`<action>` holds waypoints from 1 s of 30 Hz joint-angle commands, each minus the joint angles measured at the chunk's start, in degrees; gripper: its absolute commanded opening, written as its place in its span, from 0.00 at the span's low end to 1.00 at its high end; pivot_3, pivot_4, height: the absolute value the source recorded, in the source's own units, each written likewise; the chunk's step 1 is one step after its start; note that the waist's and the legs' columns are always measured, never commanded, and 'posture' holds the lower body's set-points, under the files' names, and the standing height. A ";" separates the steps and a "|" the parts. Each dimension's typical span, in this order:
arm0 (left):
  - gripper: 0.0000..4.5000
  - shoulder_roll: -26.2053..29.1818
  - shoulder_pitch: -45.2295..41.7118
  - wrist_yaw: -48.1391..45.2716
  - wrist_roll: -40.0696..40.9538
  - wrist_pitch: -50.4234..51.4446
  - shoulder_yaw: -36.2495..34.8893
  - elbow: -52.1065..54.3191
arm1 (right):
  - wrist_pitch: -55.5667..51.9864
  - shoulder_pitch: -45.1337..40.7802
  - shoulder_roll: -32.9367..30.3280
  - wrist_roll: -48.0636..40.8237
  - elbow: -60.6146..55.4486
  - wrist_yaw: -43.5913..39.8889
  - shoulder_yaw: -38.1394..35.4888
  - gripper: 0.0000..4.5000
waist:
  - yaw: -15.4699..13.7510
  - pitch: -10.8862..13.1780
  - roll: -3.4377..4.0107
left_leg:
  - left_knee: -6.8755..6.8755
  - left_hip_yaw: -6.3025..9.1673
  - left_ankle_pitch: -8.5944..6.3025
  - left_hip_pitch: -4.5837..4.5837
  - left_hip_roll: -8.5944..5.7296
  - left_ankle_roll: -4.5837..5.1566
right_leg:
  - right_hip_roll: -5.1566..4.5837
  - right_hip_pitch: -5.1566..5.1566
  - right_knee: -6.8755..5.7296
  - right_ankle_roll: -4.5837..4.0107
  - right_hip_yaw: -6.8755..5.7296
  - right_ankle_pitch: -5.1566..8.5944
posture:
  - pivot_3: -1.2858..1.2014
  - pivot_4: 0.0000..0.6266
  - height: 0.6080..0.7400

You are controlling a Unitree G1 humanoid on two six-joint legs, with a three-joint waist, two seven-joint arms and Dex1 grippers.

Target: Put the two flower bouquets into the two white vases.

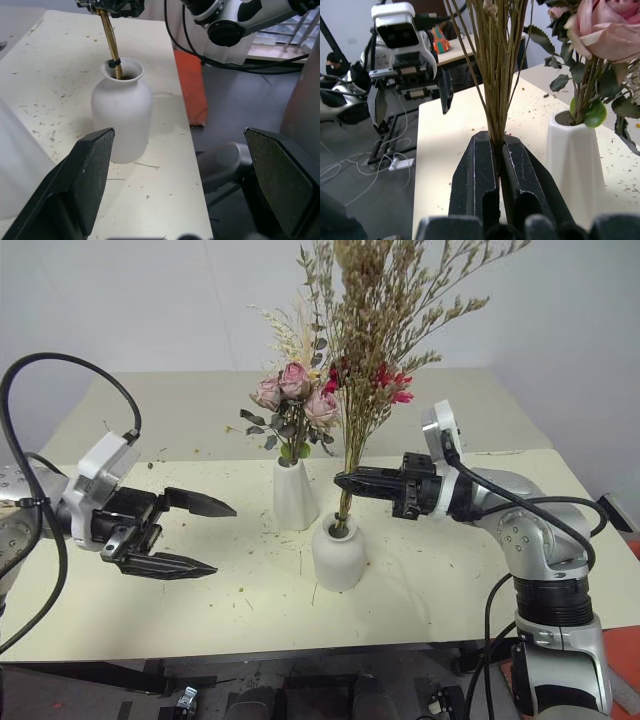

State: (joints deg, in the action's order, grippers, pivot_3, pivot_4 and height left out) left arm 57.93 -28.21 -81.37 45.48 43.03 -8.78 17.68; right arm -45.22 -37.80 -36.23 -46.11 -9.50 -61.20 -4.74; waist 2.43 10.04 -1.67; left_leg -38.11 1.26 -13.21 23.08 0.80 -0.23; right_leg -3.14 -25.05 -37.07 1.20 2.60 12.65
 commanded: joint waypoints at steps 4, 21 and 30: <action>1.00 1.44 1.16 1.83 2.91 0.54 -3.86 2.58 | 6.45 1.08 -0.13 5.09 -0.34 -1.67 2.69 0.01 | 0.01 0.00 0.00 | 0.00 0.00 0.00 0.00 0.00 0.00 | 0.00 0.00 0.00 0.00 0.00 0.00 | 0.52 0.24 1.00; 1.00 2.14 3.24 4.25 4.81 0.31 -6.39 3.85 | 9.98 5.82 -0.95 7.66 -1.19 -4.54 2.41 1.00 | -0.03 0.00 0.00 | 0.00 0.00 0.00 -0.02 0.00 0.00 | 0.00 0.01 0.00 0.00 0.00 0.00 | 0.52 0.24 1.00; 1.00 2.25 3.67 5.01 5.14 0.27 -6.66 3.92 | 13.87 9.03 -2.27 7.77 -3.25 -5.96 -0.33 1.00 | -0.06 0.00 0.00 | 0.00 -0.01 0.00 -0.07 0.00 0.00 | 0.00 0.04 0.00 0.00 0.00 0.00 | 0.52 0.24 1.00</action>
State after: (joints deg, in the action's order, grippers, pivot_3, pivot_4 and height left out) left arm 59.28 -24.57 -76.69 49.63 43.87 -13.39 20.52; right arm -33.57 -28.67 -37.62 -37.31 -10.58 -66.49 -2.94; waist 2.37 10.04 -1.67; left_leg -38.12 1.25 -13.21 23.01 0.79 -0.23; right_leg -3.14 -25.01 -37.07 1.20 2.60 12.66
